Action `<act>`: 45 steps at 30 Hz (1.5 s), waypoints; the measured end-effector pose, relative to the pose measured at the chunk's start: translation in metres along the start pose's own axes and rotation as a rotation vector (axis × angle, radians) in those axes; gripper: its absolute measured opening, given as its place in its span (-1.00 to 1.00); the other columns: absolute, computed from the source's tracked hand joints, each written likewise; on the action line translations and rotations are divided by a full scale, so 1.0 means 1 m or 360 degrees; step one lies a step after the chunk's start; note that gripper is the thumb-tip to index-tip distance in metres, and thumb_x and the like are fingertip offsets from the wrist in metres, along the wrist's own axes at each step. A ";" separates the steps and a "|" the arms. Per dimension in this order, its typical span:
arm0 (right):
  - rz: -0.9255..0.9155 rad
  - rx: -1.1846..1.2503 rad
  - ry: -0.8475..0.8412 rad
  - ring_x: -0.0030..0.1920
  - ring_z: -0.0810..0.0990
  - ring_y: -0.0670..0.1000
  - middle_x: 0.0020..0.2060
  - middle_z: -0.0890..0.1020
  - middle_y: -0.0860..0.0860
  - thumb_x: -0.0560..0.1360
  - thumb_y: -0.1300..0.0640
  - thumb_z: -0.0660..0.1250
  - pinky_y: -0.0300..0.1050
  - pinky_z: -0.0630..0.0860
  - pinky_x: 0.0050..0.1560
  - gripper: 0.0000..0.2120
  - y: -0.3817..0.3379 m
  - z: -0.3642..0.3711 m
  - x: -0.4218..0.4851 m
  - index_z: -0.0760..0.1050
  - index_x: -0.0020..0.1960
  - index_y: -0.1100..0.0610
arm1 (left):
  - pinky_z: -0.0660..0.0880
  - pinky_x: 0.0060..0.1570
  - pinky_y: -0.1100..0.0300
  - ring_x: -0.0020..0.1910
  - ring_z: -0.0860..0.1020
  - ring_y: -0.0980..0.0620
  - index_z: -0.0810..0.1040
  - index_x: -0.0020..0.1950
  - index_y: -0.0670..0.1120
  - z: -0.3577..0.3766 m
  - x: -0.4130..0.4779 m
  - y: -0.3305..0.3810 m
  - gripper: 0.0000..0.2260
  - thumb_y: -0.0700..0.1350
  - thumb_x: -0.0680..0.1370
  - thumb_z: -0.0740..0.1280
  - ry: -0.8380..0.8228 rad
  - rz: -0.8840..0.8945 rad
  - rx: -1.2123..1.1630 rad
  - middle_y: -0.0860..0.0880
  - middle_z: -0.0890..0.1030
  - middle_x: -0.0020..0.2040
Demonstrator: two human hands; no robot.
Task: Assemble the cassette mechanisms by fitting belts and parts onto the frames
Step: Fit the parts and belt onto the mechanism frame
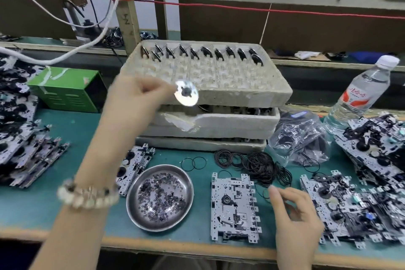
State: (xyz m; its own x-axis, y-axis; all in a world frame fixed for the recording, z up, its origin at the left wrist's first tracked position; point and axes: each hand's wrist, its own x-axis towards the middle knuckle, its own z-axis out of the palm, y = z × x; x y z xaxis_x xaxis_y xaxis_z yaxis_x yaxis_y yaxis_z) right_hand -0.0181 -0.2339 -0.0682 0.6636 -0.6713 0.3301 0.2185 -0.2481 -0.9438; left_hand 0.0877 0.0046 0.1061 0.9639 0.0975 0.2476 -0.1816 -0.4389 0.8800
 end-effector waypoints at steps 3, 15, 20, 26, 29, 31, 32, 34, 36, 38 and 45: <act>0.0524 0.0474 -0.0031 -0.27 0.50 -0.03 -0.32 0.59 0.03 0.33 0.08 0.47 -0.24 0.49 -0.19 -0.92 -0.031 -0.002 0.008 0.66 -0.30 0.07 | 0.32 -0.34 0.42 -0.51 0.47 0.33 0.75 -0.17 -0.01 0.023 -0.049 -0.008 -0.81 0.08 0.40 0.47 -0.0270 -0.0198 -0.0375 0.20 0.62 -0.42; 0.0672 0.0828 -0.0647 -0.30 0.39 -0.08 -0.35 0.44 0.07 0.25 -0.03 0.58 -0.12 0.34 -0.15 -0.72 -0.111 0.016 0.011 0.61 -0.29 0.17 | -0.01 -0.48 0.23 -0.48 0.01 0.02 0.73 -0.19 -0.09 0.046 -0.094 -0.019 -0.74 0.09 0.35 0.46 -0.0495 -0.0508 -0.0748 -0.04 0.15 -0.50; 0.0514 0.0575 -0.0541 -0.38 0.45 -0.13 -0.42 0.50 -0.05 0.27 0.04 0.52 -0.35 0.42 -0.25 -0.82 -0.105 0.028 0.007 0.64 -0.35 0.15 | 0.22 -0.55 0.49 -0.62 0.22 0.22 0.69 -0.27 -0.17 0.047 -0.097 -0.019 -0.82 -0.06 0.38 0.44 -0.0500 -0.0479 -0.0826 0.15 0.34 -0.59; 0.0371 0.0361 -0.0558 -0.31 0.53 -0.09 -0.33 0.59 0.06 0.29 0.05 0.53 -0.32 0.47 -0.23 -0.87 -0.098 0.029 0.011 0.70 -0.28 0.12 | 0.25 -0.54 0.53 -0.64 0.32 0.26 0.67 -0.22 -0.25 0.049 -0.097 -0.024 -0.83 -0.14 0.45 0.41 -0.0542 -0.0433 -0.0865 0.19 0.39 -0.59; 0.0271 0.0180 -0.0604 -0.36 0.46 -0.14 -0.37 0.56 -0.03 0.32 0.02 0.51 -0.34 0.40 -0.29 -0.88 -0.096 0.027 0.017 0.68 -0.30 0.06 | 0.22 -0.54 0.52 -0.63 0.27 0.25 0.69 -0.23 -0.25 0.051 -0.095 -0.028 -0.79 -0.10 0.42 0.42 -0.0540 -0.0398 -0.0854 0.14 0.34 -0.55; 0.0326 0.0141 -0.0701 -0.39 0.44 -0.21 -0.40 0.54 -0.11 0.32 -0.05 0.48 -0.40 0.38 -0.31 -0.83 -0.093 0.023 0.023 0.68 -0.29 0.06 | 0.18 -0.52 0.49 -0.59 0.18 0.22 0.70 -0.22 -0.21 0.054 -0.094 -0.036 -0.78 -0.04 0.40 0.43 -0.0524 -0.0369 -0.0841 0.11 0.23 -0.50; 0.0400 0.0129 -0.0781 -0.41 0.43 -0.21 -0.43 0.53 -0.14 0.31 -0.10 0.47 -0.41 0.38 -0.31 -0.79 -0.090 0.020 0.027 0.68 -0.28 0.05 | 0.18 -0.49 0.48 -0.56 0.17 0.21 0.71 -0.21 -0.16 0.056 -0.093 -0.041 -0.80 -0.02 0.40 0.43 -0.0521 -0.0334 -0.0817 0.12 0.20 -0.49; 0.0639 0.0146 -0.1070 -0.37 0.40 -0.17 -0.41 0.50 -0.13 0.33 -0.19 0.50 -0.33 0.38 -0.27 -0.70 -0.083 0.013 0.037 0.66 -0.25 0.05 | 0.21 -0.41 0.43 -0.49 0.19 0.19 0.72 -0.20 -0.04 0.062 -0.092 -0.052 -0.85 0.03 0.45 0.46 -0.0531 -0.0205 -0.0700 0.11 0.20 -0.45; 0.0973 0.0403 -0.1389 -0.29 0.43 -0.10 -0.31 0.53 -0.03 0.34 -0.13 0.54 -0.25 0.36 -0.31 -0.69 -0.076 0.008 0.047 0.66 -0.16 0.12 | 0.25 -0.33 0.34 -0.42 0.25 0.16 0.71 -0.20 0.07 0.069 -0.091 -0.064 -0.88 0.06 0.51 0.49 -0.0527 -0.0022 -0.0574 0.04 0.24 -0.42; 0.1245 0.0666 -0.1582 -0.24 0.47 -0.06 -0.22 0.57 0.03 0.37 0.04 0.50 -0.21 0.35 -0.37 -0.70 -0.069 0.003 0.057 0.64 -0.05 0.26 | 0.27 -0.29 0.29 -0.37 0.30 0.18 0.67 -0.17 0.12 0.074 -0.092 -0.072 -0.91 0.07 0.50 0.43 -0.0479 0.0215 -0.0416 0.01 0.32 -0.38; 0.1046 0.0059 -0.1801 -0.37 0.33 -0.09 -0.31 0.45 0.01 0.41 -0.13 0.44 -0.29 0.22 -0.37 -0.64 -0.062 -0.005 0.067 0.53 -0.33 0.15 | 0.33 -0.38 0.33 -0.35 0.40 0.12 0.64 -0.04 -0.15 0.093 -0.096 -0.077 -0.87 -0.16 0.62 0.32 -0.0296 0.1221 0.0262 0.01 0.46 -0.27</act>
State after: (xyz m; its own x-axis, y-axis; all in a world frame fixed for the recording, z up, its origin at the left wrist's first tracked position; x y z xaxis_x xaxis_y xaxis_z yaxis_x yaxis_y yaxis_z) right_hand 0.0093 -0.2675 0.0125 0.8790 0.3007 -0.3701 -0.3668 -0.0695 -0.9277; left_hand 0.0271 -0.0537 -0.0233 0.6015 -0.4285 0.6742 -0.7890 -0.4508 0.4174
